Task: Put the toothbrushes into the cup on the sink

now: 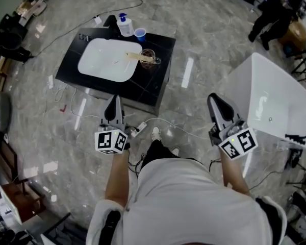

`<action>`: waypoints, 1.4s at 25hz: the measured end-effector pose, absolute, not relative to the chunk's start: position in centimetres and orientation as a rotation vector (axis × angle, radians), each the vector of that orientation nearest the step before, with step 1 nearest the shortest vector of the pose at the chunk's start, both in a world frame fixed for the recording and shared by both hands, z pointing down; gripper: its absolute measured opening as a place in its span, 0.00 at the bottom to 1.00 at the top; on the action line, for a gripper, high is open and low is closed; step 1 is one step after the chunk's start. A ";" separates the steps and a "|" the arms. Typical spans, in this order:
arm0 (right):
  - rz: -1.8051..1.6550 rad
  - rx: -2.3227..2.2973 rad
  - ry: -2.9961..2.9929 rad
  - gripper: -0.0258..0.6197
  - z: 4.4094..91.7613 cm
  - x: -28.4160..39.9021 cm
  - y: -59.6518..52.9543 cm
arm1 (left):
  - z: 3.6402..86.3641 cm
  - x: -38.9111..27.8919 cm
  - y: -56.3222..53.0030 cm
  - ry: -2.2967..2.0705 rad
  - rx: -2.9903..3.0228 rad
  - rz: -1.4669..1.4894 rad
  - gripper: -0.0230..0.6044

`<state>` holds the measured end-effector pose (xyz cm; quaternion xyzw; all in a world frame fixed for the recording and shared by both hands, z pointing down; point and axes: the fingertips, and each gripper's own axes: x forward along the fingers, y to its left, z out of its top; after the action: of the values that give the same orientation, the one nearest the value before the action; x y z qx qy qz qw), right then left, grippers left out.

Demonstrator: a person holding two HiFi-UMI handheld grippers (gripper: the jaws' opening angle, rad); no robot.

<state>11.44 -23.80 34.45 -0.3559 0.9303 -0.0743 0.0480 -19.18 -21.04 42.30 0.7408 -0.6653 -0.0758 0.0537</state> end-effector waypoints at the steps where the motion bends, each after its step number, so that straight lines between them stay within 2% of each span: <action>1: -0.224 -1.076 2.836 0.11 34.3 11.5 -23.5 | 41.8 -19.0 -19.9 -2.030 2.249 -0.237 0.04; 12: -0.169 -1.000 2.856 0.11 33.5 11.8 -22.0 | 38.2 -17.7 -11.7 -2.113 2.218 -0.243 0.04; 35: -0.145 -1.018 2.850 0.11 33.7 12.5 -19.4 | 38.7 -17.6 -10.1 -2.059 2.218 -0.279 0.04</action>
<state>12.46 -19.39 33.66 -0.3356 0.9392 -0.0478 0.0556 -17.58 -10.09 38.70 0.7288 -0.6766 -0.0915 0.0513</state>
